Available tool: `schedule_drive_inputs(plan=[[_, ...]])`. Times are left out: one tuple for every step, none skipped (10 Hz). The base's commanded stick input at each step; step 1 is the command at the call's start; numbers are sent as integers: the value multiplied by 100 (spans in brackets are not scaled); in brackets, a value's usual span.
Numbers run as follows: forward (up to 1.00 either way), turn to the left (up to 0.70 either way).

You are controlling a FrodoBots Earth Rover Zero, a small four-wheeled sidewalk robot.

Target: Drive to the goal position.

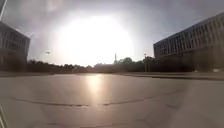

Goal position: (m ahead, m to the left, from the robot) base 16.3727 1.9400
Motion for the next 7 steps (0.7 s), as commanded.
schedule_drive_inputs(plan=[[70, 24], [70, 20], [70, 16], [70, 13], [70, 9], [70, 6], [70, 2]])
